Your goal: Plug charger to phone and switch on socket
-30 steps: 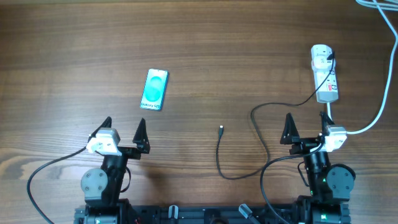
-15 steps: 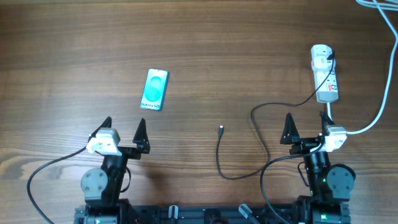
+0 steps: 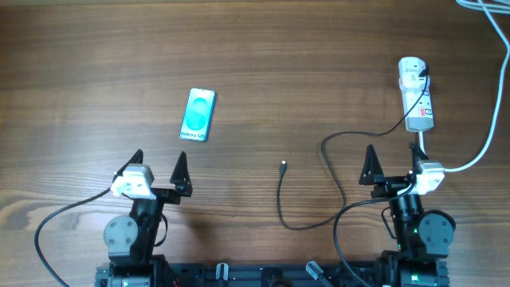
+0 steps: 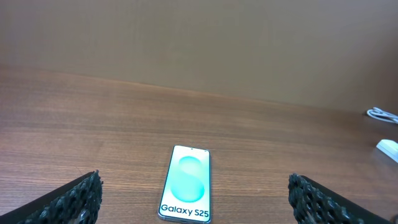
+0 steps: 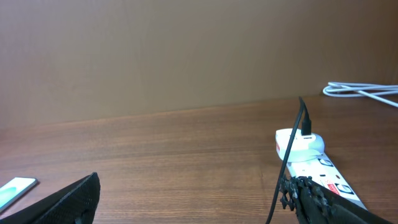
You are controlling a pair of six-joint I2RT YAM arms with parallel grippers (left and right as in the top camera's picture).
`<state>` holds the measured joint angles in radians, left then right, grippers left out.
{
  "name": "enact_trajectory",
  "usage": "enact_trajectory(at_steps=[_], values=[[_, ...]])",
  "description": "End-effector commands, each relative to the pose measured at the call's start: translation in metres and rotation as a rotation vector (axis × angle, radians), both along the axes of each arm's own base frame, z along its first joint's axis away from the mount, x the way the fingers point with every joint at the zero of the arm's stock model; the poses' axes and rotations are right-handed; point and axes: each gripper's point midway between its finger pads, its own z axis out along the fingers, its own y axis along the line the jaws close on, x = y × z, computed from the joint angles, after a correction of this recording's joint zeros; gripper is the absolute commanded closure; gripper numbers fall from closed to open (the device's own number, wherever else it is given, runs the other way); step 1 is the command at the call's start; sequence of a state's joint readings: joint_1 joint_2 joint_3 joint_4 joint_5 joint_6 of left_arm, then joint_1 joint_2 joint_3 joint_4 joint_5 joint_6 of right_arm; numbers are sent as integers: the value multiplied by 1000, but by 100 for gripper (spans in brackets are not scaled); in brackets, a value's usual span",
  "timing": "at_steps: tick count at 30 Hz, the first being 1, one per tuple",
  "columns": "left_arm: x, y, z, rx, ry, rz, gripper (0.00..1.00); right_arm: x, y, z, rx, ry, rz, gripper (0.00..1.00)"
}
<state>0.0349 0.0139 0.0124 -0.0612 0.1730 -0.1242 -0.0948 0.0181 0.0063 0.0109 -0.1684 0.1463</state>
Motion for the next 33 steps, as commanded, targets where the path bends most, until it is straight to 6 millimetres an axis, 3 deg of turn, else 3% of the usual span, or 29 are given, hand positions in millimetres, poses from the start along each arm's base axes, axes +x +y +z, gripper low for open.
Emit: enact_trajectory(at_steps=[1, 11, 15, 21, 24, 28, 33], values=[[0, 3, -2, 20, -1, 14, 0, -1, 2, 2, 12, -11, 10, 1], [0, 2, -2, 14, -3, 8, 0, -1, 2, 2, 12, -11, 10, 0], [1, 9, 16, 18, -74, 47, 0, -1, 2, 2, 12, -11, 10, 0], [-6, -21, 44, -17, -171, -128, 0, -1, 2, 2, 12, -11, 10, 0], [-9, -22, 53, -113, -146, -133, 0, -1, 2, 2, 12, -11, 10, 0], [-18, -22, 83, -130, -140, -133, 0, -1, 2, 2, 12, -11, 10, 0], [-31, -23, 145, -137, -71, -132, 0, -1, 2, 2, 12, -11, 10, 0]])
